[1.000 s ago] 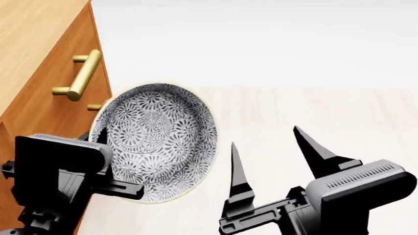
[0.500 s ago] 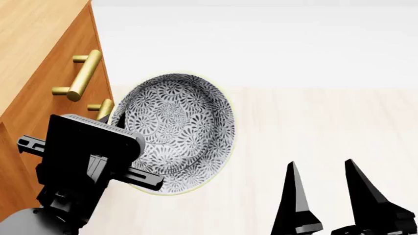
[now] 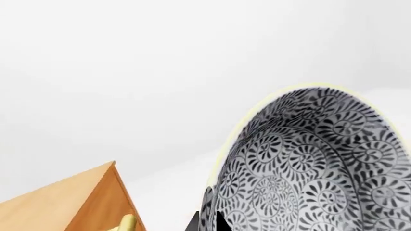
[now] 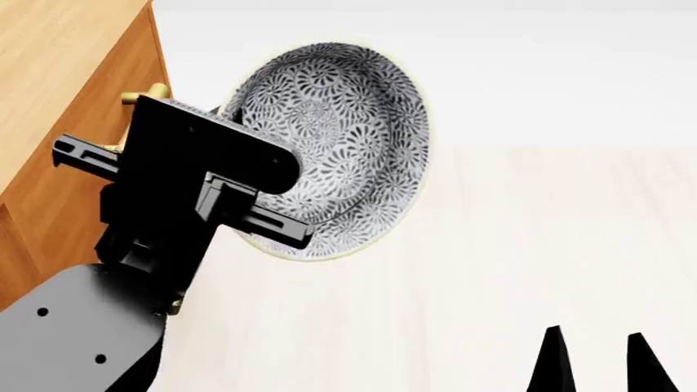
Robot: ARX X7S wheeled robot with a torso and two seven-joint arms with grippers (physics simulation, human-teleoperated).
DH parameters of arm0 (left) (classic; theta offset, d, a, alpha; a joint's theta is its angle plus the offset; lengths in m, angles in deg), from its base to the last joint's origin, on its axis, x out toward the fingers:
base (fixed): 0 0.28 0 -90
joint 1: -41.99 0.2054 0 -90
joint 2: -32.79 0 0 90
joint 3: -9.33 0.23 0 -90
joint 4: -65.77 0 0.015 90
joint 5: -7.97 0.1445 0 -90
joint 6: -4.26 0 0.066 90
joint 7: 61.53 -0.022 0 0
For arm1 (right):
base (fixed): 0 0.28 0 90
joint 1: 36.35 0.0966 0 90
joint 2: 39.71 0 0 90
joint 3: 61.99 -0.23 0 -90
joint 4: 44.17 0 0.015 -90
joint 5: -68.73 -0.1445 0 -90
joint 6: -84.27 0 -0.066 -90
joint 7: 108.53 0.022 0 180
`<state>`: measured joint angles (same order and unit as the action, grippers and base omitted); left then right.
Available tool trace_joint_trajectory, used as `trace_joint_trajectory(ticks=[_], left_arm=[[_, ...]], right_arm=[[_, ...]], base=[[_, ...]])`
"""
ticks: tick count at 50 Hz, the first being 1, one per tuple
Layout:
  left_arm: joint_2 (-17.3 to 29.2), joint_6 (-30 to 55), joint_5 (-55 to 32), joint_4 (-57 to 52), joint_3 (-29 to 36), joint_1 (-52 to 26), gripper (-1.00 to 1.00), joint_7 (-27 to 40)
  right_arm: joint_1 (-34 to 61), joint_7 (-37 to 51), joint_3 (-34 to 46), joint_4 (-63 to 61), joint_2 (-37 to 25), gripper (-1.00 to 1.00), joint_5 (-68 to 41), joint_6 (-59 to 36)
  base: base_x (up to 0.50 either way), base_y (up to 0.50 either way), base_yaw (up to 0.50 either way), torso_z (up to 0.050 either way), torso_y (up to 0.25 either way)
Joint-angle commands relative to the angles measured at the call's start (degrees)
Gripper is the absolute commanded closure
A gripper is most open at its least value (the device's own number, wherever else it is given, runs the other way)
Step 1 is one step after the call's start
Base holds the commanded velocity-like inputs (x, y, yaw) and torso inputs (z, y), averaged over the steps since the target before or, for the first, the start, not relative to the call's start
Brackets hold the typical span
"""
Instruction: Put the bowl on top of the cabinet.
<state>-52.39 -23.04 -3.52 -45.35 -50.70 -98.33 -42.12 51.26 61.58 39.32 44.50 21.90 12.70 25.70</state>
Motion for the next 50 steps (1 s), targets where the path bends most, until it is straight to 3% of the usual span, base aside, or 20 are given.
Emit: trace_joint_trajectory(ticks=[1, 9, 29, 36, 50], left_arm=[[-2.61, 2.90, 2.07, 5.81, 2.57, -9.26, 1.00, 1.87], [-4.06, 4.58, 1.70, 10.01, 5.75, -14.70, 1.00, 3.57], [-4.50, 6.35, -7.34, 20.07, 6.62, -26.13, 1.00, 10.31], [-4.49, 6.33, -18.38, 27.83, 3.06, -32.42, 1.00, 12.93], [-3.68, 6.79, -21.85, 35.57, 0.06, -40.26, 1.00, 14.88]], right_arm=[[-0.34, -1.60, -0.45, 1.84, 0.65, -1.00, -0.45, 1.26], [-0.40, -1.72, -0.23, 1.42, 0.40, -1.00, -0.20, 0.95], [-0.26, -1.65, 0.36, 1.08, 0.24, -1.00, 0.23, 0.01], [-0.26, -1.92, 0.56, 0.99, 0.35, -1.00, 0.63, 0.08], [-0.43, -1.96, 0.27, 0.75, 0.23, -1.00, 0.07, -0.04]], base=[[0.00, 0.00, 0.00, 0.000, 0.000], [0.00, 0.00, 0.00, 0.000, 0.000], [0.00, 0.00, 0.00, 0.001, 0.001], [0.00, 0.00, 0.00, 0.000, 0.000], [0.00, 0.00, 0.00, 0.000, 0.001]])
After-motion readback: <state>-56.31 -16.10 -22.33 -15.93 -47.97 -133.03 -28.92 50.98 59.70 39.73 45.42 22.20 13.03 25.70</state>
